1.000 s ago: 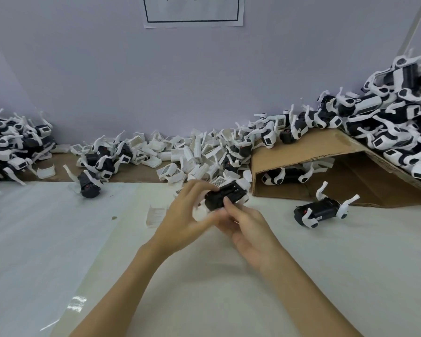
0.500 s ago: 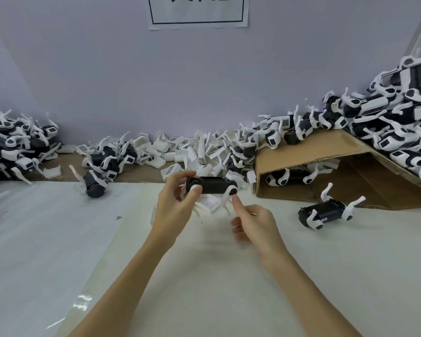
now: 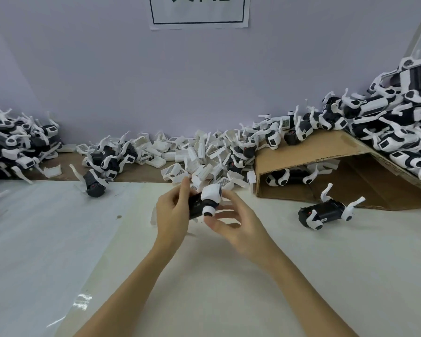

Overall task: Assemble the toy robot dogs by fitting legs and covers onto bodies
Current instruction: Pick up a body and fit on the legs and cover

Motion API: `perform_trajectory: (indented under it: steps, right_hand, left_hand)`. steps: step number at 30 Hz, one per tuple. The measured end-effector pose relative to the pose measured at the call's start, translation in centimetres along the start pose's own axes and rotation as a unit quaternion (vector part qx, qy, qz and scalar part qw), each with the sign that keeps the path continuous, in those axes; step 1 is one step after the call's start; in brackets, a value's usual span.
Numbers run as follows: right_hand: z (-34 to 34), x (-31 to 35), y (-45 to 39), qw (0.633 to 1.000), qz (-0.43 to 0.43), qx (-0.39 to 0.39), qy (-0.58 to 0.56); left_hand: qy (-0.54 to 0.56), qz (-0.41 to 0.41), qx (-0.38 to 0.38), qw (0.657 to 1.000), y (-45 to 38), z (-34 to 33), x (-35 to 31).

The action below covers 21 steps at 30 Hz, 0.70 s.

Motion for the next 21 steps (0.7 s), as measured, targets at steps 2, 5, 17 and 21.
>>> perform_trajectory:
  steps: [2,5,17,21]
  right_hand:
    - [-0.2,-0.1,0.0,1.000,-0.003,-0.002,0.026]
    - [-0.5,-0.4,0.0,0.999,-0.010,0.014,0.028]
    - [1.4,-0.9,-0.5,0.965,0.004,-0.077,-0.252]
    - [1.8,-0.8,-0.3,0.986,0.045,-0.085,0.137]
  left_hand:
    - [-0.001,-0.026,-0.051,0.998,-0.1,1.5,-0.7]
    - [-0.015,-0.109,-0.074,0.991,-0.1,2.9,-3.2]
    - [0.069,0.119,0.287,0.948,-0.5,-1.9,1.0]
    - [0.193,0.132,0.193,0.953,-1.8,-0.3,0.8]
Point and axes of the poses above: each hand's wrist, its own y-axis away from the middle knuckle, its own z-axis out of the back of the hand, x = y × z, the point moved 9 cm from there along -y, towards the middle knuckle, and after that the axes turned 6 degrees about x, right-handed, at the moved point
